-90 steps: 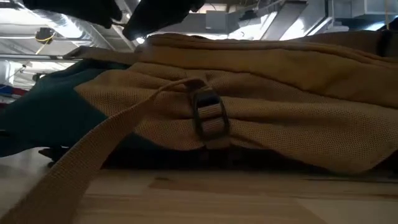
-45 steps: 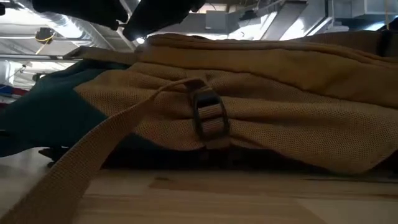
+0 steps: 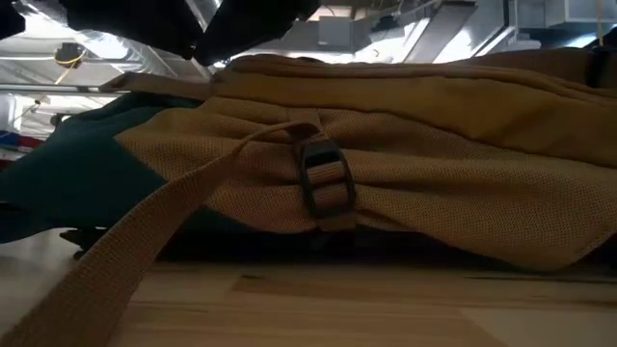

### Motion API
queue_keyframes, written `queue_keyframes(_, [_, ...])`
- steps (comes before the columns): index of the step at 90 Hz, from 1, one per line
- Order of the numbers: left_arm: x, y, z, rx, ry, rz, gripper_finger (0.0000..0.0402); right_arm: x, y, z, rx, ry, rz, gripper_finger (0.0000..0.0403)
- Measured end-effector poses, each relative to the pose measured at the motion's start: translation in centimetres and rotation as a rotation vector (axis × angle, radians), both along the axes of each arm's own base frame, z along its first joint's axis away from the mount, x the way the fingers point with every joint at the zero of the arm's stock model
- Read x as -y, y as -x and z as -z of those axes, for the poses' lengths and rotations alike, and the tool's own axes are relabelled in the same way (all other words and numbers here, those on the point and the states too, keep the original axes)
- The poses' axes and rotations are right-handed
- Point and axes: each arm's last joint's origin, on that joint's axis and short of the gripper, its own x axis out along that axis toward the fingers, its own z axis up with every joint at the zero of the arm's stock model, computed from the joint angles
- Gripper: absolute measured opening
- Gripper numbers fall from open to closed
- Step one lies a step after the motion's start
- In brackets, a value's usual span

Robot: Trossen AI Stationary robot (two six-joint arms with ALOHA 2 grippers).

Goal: Unpack backpack
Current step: Close the brown backpack

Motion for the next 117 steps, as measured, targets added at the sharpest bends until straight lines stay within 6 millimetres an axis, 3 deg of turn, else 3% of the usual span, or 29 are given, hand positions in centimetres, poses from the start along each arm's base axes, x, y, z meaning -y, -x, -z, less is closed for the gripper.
queue_keyframes(20, [0.0,0.0,0.0,0.004,0.011,-0.011,0.0008,0.0,0.0,0.0,0.001,-0.001,-0.001,0.0])
queue_keyframes(48, [0.0,0.0,0.0,0.009,0.016,-0.019,0.0002,-0.3,0.2,-0.1,0.006,-0.027,0.051,0.0028])
queue_keyframes(87, [-0.2,0.2,0.2,-0.006,0.035,-0.039,0.0001,-6.1,4.1,-1.3,0.075,0.233,0.262,0.0135])
queue_keyframes(102, [-0.1,0.1,0.2,0.001,0.043,-0.036,0.0,-7.1,3.8,0.3,0.114,0.203,0.373,0.0147])
queue_keyframes(117, [-0.1,0.1,0.1,0.008,0.049,-0.036,0.0,-6.7,2.9,2.7,0.083,0.199,0.424,0.0147])
